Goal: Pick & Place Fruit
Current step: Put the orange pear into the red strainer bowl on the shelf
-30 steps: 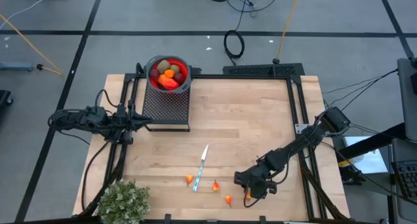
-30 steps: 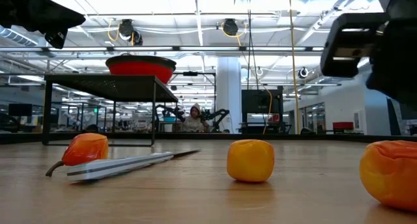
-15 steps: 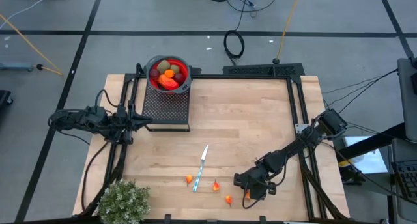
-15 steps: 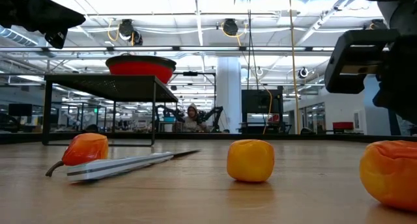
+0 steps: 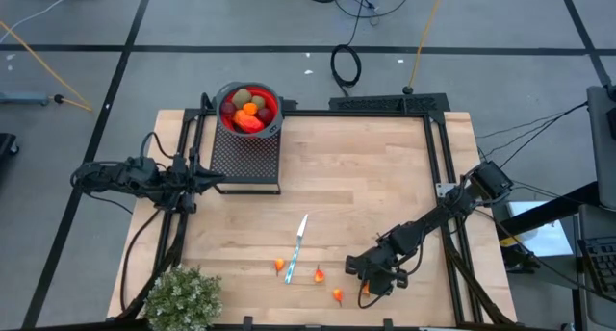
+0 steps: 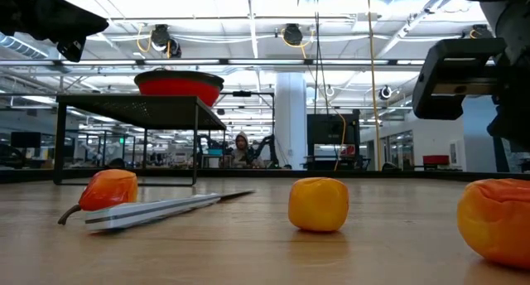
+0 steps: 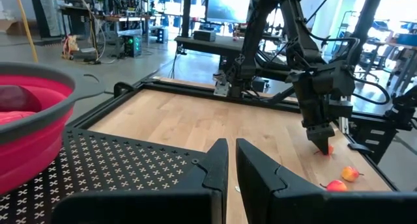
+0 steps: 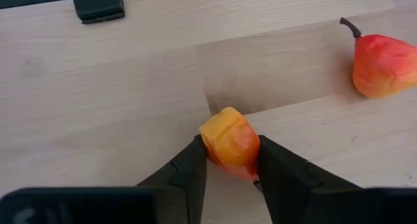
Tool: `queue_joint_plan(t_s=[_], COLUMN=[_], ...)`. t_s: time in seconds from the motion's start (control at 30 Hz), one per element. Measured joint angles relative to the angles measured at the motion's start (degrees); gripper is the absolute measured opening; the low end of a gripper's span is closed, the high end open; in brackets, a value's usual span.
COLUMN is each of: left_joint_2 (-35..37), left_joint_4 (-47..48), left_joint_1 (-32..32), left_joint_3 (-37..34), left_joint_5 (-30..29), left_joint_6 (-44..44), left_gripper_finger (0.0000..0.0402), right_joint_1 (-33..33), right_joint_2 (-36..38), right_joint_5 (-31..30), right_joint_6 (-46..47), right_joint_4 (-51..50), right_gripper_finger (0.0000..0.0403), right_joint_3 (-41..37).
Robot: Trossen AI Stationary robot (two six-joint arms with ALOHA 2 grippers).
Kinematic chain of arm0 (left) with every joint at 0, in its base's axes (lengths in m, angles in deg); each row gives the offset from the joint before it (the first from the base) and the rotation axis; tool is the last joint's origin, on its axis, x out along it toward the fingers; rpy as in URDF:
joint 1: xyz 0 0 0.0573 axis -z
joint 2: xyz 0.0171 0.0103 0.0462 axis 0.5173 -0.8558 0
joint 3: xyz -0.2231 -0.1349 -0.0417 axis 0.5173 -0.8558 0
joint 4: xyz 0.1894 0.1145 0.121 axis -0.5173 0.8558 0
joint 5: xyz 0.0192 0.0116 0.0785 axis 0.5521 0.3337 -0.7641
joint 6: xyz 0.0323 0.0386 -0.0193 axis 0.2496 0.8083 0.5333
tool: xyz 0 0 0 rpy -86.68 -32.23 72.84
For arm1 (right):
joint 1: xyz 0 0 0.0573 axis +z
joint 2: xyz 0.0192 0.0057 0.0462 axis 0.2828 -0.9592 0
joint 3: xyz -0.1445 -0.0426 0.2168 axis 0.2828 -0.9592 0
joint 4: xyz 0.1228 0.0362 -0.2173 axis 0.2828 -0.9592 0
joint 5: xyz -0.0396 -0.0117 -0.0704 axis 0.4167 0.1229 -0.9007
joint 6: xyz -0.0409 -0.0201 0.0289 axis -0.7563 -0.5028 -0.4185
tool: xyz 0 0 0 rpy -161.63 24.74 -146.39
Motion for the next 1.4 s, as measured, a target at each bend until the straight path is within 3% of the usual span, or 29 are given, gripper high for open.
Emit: queue_joint_plan(t_s=[0.4, 0.8, 0.93, 1.2, 1.4], left_joint_2=[0.0, 0.0, 0.0, 0.0, 0.0], left_joint_4=[0.0, 0.0, 0.0, -0.1, -0.4], left_joint_1=[0.0, 0.0, 0.0, 0.0, 0.0], left_joint_3=[0.0, 0.0, 0.0, 0.0, 0.0], left_joint_5=[0.0, 0.0, 0.0, 0.0, -0.1], left_joint_6=[-0.3, -0.1, 0.8, 5.6, 9.4], left_gripper_finger=[0.0031, 0.0031, 0.0031, 0.0031, 0.0031], right_joint_1=[-1.4, -8.2, -11.3, -20.2, -28.9], right_joint_2=[6.8, 18.1, 20.5, 21.9, 22.0], right_joint_5=[-11.3, -35.5, -40.3, -39.6, -27.2], right_joint_6=[5.8, 19.3, 23.1, 35.7, 46.8], right_joint_4=[-1.1, -0.8, 2.6, 16.8, 28.3], right_gripper_finger=[0.0112, 0.0110, 0.0111, 0.0112, 0.0113], right_joint_3=[0.0, 0.0, 0.0, 0.0, 0.0])
